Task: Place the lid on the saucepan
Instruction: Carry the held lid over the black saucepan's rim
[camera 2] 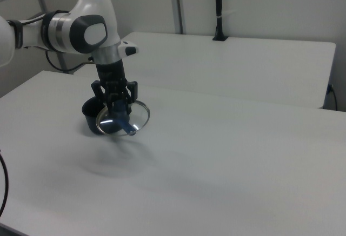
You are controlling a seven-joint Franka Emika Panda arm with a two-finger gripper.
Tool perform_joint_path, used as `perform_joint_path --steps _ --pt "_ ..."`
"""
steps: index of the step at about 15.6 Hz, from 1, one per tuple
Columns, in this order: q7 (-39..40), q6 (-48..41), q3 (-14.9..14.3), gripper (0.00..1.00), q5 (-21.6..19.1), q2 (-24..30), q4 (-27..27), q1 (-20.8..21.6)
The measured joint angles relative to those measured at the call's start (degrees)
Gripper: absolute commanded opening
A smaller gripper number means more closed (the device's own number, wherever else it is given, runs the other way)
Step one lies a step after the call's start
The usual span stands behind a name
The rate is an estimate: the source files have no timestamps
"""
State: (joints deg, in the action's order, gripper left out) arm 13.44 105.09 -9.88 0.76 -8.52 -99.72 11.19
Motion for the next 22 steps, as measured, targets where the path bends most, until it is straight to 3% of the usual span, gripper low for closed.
perform_joint_path --steps 8,12,17,22 --pt "-6.96 -0.08 0.05 0.52 -0.31 -5.37 6.07 4.62" --pt "-9.82 -0.09 0.00 0.52 -1.97 -7.07 7.19 6.91" --pt "-12.74 -0.96 -0.99 0.52 -4.06 -11.80 12.31 9.44" --pt "-15.67 -0.96 -1.13 0.52 -5.27 -12.57 14.43 11.04"
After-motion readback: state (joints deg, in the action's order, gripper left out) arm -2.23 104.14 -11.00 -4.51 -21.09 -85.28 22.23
